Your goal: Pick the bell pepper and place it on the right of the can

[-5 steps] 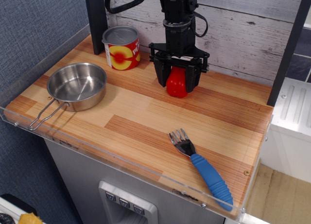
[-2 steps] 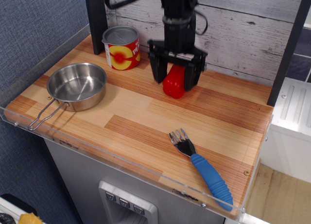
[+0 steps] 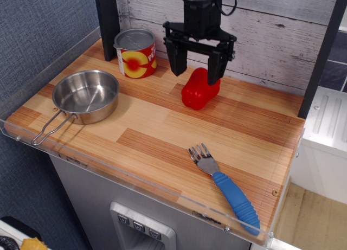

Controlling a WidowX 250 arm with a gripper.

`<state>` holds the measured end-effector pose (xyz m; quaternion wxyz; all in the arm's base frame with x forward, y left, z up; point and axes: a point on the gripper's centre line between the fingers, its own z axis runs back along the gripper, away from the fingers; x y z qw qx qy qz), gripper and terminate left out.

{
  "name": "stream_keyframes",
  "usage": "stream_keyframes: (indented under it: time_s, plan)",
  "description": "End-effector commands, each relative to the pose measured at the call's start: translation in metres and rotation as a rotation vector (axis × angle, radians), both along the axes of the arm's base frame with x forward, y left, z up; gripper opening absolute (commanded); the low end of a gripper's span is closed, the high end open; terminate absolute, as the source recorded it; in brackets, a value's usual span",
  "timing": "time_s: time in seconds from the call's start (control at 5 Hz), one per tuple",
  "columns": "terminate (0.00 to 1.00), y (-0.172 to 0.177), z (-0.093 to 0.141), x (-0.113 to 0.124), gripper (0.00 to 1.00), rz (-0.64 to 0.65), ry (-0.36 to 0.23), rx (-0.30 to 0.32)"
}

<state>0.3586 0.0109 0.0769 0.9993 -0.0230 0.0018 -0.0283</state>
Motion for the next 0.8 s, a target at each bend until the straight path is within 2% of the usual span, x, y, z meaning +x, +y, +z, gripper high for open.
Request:
stream_keyframes:
  time_s: [0.0, 0.2, 0.4, 0.6]
  plan:
    - [0.00, 0.008, 0.042, -0.043, 1.00, -0.107, 0.038, 0.112]
    - [0.00, 0.018, 0.047, -0.074, 1.00, -0.143, 0.046, 0.150]
    - [0.00, 0.036, 0.054, -0.101, 1.00, -0.127, 0.038, 0.133]
    - [0.00, 0.047, 0.064, -0.118, 1.00, -0.104, 0.042, 0.147]
